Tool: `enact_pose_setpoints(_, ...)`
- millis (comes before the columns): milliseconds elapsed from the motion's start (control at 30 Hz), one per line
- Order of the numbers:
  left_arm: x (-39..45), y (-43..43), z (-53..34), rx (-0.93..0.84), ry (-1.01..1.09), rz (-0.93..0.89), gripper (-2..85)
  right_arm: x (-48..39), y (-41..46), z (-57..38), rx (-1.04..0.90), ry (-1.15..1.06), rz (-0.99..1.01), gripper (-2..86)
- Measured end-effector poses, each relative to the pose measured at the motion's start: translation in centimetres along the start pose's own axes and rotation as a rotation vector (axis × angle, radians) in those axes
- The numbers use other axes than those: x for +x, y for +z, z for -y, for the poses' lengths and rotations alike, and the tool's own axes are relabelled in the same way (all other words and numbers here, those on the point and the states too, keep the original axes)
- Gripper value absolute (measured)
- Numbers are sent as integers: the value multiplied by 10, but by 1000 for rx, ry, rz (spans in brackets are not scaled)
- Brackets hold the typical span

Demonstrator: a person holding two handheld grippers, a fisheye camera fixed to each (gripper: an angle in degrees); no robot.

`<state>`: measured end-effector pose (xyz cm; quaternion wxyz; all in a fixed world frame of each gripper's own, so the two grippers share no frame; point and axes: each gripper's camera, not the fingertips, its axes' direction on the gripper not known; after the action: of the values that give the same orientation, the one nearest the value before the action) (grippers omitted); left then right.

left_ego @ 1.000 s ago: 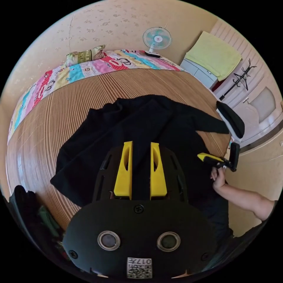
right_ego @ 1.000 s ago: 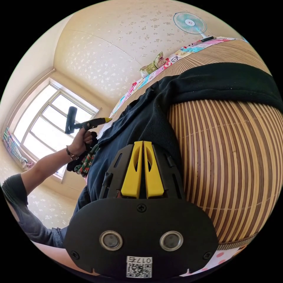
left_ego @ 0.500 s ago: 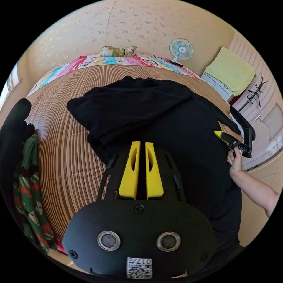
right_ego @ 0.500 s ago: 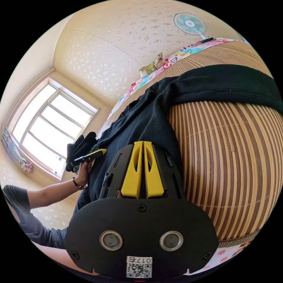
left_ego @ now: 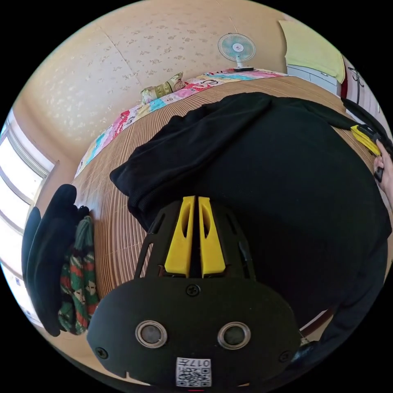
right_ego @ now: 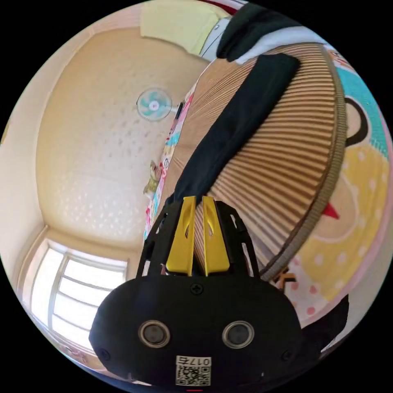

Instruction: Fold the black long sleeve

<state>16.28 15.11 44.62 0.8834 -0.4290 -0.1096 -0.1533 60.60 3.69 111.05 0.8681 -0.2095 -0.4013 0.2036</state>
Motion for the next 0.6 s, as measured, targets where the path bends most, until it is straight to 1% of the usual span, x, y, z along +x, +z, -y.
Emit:
enact_pose_setpoints(100, -17, 4, 6, 1, -34, -75, -3, 9, -14, 39, 14, 42, -66, 95)
enact_pose_setpoints(200, -25, 7, 13, 4, -49, -105, -3, 6, -16, 68, -12, 30, -104, 130)
enact_pose_setpoints(267, -30, 8, 17, 4, -57, -120, -3, 6, -11, 82, -37, 45, -135, 128)
enact_pose_setpoints(333, -37, 9, 23, 4, -70, -144, -3, 9, -2, 95, -77, 68, -118, 118)
enact_pose_setpoints(367, -39, 9, 24, 4, -75, -151, -3, 11, 8, 103, -122, 84, -121, 98)
enact_pose_setpoints(433, -48, 11, 30, 3, -92, -182, -3, 5, 23, 107, -181, 43, -134, 64)
enact_pose_setpoints(533, -60, 11, 38, 4, -113, -226, -2, -34, 34, 90, -155, -79, -81, 40)
enact_pose_setpoints(600, -65, 11, 43, 3, -120, -242, -2, -92, 44, 59, -146, -289, 67, 37)
